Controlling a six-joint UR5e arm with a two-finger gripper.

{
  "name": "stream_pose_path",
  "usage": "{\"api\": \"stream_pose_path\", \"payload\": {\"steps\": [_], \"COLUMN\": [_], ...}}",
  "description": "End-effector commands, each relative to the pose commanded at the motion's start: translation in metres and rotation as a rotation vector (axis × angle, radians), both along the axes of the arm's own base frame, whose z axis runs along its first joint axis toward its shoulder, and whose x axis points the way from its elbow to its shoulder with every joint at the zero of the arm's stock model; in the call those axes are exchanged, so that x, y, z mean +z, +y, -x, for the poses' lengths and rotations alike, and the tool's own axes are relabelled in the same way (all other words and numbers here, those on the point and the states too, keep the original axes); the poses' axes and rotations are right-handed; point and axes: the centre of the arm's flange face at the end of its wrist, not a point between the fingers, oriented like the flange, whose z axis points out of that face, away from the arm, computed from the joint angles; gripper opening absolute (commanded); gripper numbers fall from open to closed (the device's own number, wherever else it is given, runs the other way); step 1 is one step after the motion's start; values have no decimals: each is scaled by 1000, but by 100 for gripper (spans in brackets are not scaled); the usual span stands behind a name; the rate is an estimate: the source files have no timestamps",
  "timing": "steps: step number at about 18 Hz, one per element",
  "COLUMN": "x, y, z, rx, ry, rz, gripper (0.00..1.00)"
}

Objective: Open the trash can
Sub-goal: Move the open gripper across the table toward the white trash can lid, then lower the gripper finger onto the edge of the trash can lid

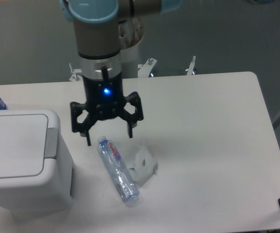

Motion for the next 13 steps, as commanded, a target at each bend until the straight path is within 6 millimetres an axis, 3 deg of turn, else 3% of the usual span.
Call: {"api": "stream_pose_path", "payload": {"steps": [13], "x": [-17], "y": [20], "z": [-29], "rx": [-55], "ry": [-17], "rz": [22], "gripper": [100]}}
